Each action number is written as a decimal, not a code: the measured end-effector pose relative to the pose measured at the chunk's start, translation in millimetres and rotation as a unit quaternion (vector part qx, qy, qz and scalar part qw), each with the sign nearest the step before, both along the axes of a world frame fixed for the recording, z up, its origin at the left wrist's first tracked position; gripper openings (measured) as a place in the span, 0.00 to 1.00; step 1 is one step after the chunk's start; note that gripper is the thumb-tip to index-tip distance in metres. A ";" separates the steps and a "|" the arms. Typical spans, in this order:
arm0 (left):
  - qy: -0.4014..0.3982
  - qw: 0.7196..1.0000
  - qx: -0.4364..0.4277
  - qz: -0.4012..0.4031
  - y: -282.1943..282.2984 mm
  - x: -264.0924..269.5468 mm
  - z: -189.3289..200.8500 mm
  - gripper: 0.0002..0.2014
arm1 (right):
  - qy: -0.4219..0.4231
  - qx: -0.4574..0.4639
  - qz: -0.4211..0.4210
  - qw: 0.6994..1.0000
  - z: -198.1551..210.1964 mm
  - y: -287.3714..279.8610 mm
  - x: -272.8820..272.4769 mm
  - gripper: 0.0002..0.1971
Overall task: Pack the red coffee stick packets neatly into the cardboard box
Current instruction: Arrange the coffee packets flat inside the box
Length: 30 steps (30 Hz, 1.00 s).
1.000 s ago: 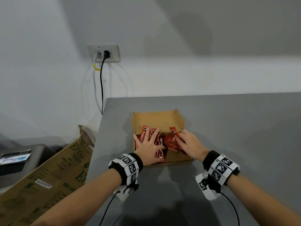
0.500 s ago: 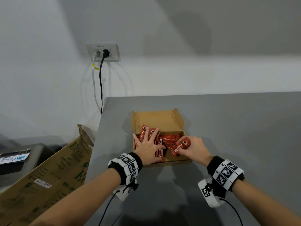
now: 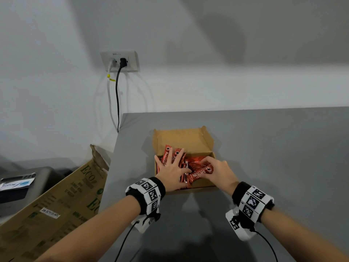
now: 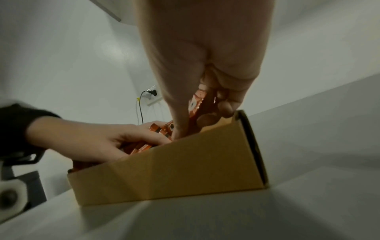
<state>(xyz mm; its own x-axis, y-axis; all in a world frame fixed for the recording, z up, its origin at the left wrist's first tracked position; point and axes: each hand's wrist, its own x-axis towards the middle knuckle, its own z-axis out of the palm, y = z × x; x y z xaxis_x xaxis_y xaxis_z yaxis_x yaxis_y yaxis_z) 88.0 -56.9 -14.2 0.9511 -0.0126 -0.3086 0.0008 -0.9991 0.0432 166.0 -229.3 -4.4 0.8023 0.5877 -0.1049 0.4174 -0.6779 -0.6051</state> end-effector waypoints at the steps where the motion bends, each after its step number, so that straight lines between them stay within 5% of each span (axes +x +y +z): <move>1: 0.001 1.000 0.001 0.001 -0.1 0.3 -0.1 0.27 | -0.002 -0.012 0.007 1.000 0.9 0.8 0.5 0.09; 3: 0.002 1.000 0.001 0.003 0.0 0.4 -0.3 0.27 | 0.019 -0.002 0.021 1.000 4.0 2.3 1.3 0.02; 8: 0.003 1.000 -0.003 0.003 0.2 0.8 -0.9 0.26 | 0.054 0.026 0.010 0.998 10.6 2.4 3.7 0.12; 13: 0.000 1.000 0.000 0.001 0.6 1.2 -1.4 0.26 | 0.037 -0.009 0.062 0.997 11.7 -2.5 1.6 0.11; 20: 0.001 1.000 -0.006 0.002 0.4 0.5 -0.3 0.26 | -0.054 -0.149 0.147 0.976 6.7 -5.6 0.4 0.03; 30: -0.002 1.000 -0.020 0.005 2.3 -2.2 -0.5 0.24 | -0.147 -0.241 0.142 0.949 5.5 0.8 3.8 0.07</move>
<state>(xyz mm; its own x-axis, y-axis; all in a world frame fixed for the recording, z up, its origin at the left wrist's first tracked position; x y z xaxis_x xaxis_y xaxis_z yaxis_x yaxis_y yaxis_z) 85.8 -54.7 -14.7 0.9525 -0.0157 -0.3041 0.0103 -0.9964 0.0836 169.8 -228.5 1.1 0.6556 0.7248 -0.2117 0.7270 -0.6816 -0.0826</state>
